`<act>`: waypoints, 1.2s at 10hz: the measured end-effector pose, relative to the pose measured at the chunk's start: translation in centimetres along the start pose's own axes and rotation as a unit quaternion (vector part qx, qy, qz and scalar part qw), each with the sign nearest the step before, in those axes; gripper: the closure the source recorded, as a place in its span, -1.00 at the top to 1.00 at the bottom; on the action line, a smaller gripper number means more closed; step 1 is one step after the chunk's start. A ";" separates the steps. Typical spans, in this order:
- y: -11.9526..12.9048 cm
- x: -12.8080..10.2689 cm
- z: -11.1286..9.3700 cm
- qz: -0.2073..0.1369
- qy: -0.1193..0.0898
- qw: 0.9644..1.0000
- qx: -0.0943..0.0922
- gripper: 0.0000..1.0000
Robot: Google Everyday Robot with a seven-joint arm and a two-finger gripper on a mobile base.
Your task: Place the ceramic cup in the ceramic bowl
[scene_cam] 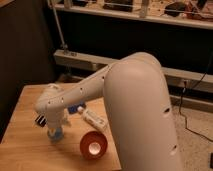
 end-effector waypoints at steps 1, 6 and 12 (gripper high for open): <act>0.0 -0.1 0.6 -0.002 0.004 1.000 -0.001 0.30; -0.2 -0.4 2.1 -0.008 0.014 1.000 -0.002 0.25; -0.2 0.0 2.6 -0.006 0.042 0.999 -0.001 -0.89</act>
